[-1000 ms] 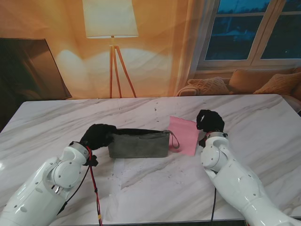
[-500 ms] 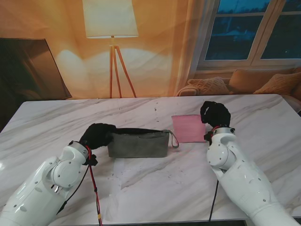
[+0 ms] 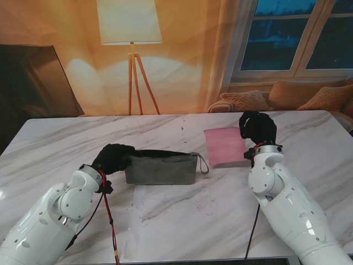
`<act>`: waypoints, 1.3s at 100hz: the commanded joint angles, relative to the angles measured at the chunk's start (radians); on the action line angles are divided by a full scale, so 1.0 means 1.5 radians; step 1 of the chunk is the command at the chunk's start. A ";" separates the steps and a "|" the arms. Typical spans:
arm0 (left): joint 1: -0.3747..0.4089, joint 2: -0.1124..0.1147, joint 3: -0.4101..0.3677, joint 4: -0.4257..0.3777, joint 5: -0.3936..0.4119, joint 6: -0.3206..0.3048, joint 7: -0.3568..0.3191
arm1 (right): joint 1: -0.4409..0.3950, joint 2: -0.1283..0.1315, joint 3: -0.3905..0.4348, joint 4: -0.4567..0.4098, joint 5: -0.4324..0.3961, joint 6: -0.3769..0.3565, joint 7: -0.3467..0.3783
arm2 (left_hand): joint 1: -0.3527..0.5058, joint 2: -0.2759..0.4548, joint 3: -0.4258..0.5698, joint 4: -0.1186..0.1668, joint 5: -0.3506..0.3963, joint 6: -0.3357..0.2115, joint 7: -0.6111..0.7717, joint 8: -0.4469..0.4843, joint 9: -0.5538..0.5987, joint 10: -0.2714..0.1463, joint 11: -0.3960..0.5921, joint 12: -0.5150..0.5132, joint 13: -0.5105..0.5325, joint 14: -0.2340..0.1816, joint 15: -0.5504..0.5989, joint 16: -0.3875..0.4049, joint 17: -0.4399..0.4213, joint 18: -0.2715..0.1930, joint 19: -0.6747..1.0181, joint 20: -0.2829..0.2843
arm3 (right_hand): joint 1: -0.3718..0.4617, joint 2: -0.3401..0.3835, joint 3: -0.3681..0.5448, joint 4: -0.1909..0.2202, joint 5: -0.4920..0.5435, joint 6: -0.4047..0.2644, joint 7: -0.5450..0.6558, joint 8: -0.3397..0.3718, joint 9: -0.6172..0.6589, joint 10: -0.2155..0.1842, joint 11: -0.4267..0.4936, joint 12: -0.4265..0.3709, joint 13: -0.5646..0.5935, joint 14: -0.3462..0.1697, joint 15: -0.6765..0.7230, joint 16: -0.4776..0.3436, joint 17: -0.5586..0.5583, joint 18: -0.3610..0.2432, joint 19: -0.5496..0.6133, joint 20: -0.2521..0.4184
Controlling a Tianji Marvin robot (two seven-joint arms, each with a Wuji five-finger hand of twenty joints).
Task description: Collect documents into a storage pouch
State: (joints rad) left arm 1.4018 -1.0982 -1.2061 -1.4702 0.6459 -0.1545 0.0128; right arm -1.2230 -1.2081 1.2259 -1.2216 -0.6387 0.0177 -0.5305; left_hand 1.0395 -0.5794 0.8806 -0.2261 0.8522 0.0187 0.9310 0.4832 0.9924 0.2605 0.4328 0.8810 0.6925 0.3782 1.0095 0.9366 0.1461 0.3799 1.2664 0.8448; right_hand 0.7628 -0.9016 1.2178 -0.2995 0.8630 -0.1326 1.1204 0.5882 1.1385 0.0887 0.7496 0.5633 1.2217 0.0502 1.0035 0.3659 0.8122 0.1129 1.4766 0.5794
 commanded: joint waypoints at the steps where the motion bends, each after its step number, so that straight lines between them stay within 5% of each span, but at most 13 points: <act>1: -0.004 0.001 0.000 -0.004 -0.002 -0.001 -0.016 | -0.001 0.004 0.008 -0.017 -0.007 -0.004 0.004 | 0.035 0.026 -0.004 0.009 0.029 0.000 0.029 0.026 0.029 -0.008 0.007 0.018 -0.002 0.042 0.007 -0.001 -0.018 -0.047 -0.001 -0.010 | 0.043 0.012 0.066 0.025 0.063 -0.064 0.055 0.011 0.026 0.005 0.000 0.008 0.020 -0.018 -0.009 0.007 0.015 -0.014 -0.013 -0.010; 36: -0.021 -0.005 0.023 0.006 -0.038 0.013 -0.015 | -0.019 0.013 0.042 -0.093 -0.031 -0.018 0.024 | 0.053 0.054 -0.039 0.024 0.025 0.007 0.029 0.078 0.028 0.012 0.033 0.018 0.003 0.054 0.029 -0.002 -0.021 -0.048 0.000 -0.009 | 0.042 0.015 0.064 0.025 0.062 -0.064 0.055 0.010 0.026 0.003 -0.001 0.010 0.021 -0.022 -0.014 0.011 0.017 -0.016 -0.018 -0.014; 82: -0.032 -0.009 0.040 0.012 -0.061 0.017 -0.014 | -0.028 0.004 0.041 -0.150 -0.019 -0.015 0.001 | 0.072 0.075 -0.060 0.026 0.028 0.012 0.033 0.131 0.016 0.017 0.068 0.028 -0.003 0.061 0.048 0.010 -0.027 -0.048 0.001 -0.001 | 0.041 0.018 0.062 0.025 0.059 -0.067 0.053 0.010 0.024 0.000 -0.002 0.010 0.022 -0.026 -0.023 0.017 0.025 -0.017 -0.030 -0.021; 93: -0.033 -0.011 0.043 0.010 -0.069 0.023 -0.013 | -0.028 0.002 0.039 -0.164 -0.014 -0.014 0.001 | 0.107 0.117 -0.093 0.033 0.039 0.018 0.055 0.198 0.001 0.035 0.119 0.035 0.011 0.076 0.057 0.029 -0.023 -0.032 0.000 0.004 | 0.042 0.018 0.061 0.025 0.059 -0.068 0.053 0.010 0.024 0.000 -0.002 0.010 0.023 -0.027 -0.025 0.018 0.026 -0.019 -0.033 -0.023; 104: -0.033 -0.011 0.044 0.007 -0.075 0.033 -0.020 | -0.029 -0.001 0.035 -0.177 -0.006 -0.013 0.000 | 0.107 0.132 -0.099 0.037 0.043 0.021 0.063 0.212 0.010 0.060 0.147 0.033 0.042 0.088 0.076 0.039 -0.004 -0.020 0.008 0.008 | 0.041 0.019 0.061 0.025 0.058 -0.068 0.053 0.011 0.023 -0.001 -0.003 0.010 0.023 -0.028 -0.026 0.019 0.027 -0.020 -0.034 -0.023; 130: -0.038 -0.012 0.052 0.005 -0.081 0.041 -0.021 | -0.035 -0.003 0.023 -0.214 0.003 -0.023 0.006 | 0.086 0.130 -0.078 0.040 0.041 0.020 0.059 0.219 0.022 0.072 0.169 0.020 0.069 0.092 0.092 0.044 0.017 -0.013 0.017 0.013 | 0.041 0.020 0.060 0.025 0.056 -0.067 0.053 0.011 0.023 0.000 -0.003 0.010 0.023 -0.028 -0.028 0.022 0.027 -0.020 -0.035 -0.023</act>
State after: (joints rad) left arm 1.3507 -1.1091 -1.1375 -1.4563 0.5333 -0.0943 -0.0083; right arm -1.2748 -1.2051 1.2682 -1.5113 -0.6350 -0.0099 -0.5349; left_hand 1.1348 -0.5076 0.7527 -0.2138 0.8477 0.0250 0.9001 0.7375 0.9881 0.3220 0.5871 0.9004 0.7354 0.3946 1.1161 0.9907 0.1674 0.4029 1.2675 0.8494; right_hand 0.7628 -0.9016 1.2178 -0.2995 0.8632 -0.1409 1.1203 0.5862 1.1385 0.0841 0.7430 0.5715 1.2336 0.0358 0.9800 0.3874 0.8355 0.1114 1.4325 0.5539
